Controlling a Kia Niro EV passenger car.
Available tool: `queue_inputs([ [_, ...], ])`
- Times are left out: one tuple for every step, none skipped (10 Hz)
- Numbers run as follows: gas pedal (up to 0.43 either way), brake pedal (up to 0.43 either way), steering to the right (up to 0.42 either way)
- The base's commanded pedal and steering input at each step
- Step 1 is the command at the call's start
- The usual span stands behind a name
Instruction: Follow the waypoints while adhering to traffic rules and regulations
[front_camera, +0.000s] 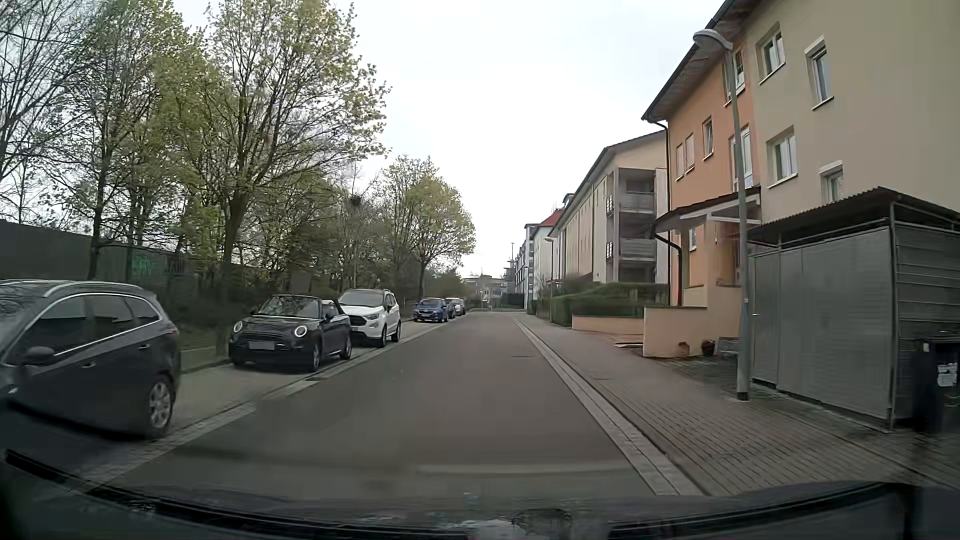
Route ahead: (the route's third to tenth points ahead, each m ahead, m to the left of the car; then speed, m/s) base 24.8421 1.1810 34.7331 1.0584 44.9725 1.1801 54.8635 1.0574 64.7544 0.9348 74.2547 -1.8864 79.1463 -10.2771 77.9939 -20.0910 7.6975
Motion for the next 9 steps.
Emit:
queue_inputs([
  [0.098,0.0,0.003],
  [0.098,0.0,0.004],
  [0.098,0.0,0.004],
  [0.098,0.0,0.003],
  [0.098,0.0,0.004],
  [0.098,0.0,0.003],
  [0.098,0.0,0.004],
  [0.098,0.0,0.004],
  [0.098,0.0,0.004],
])
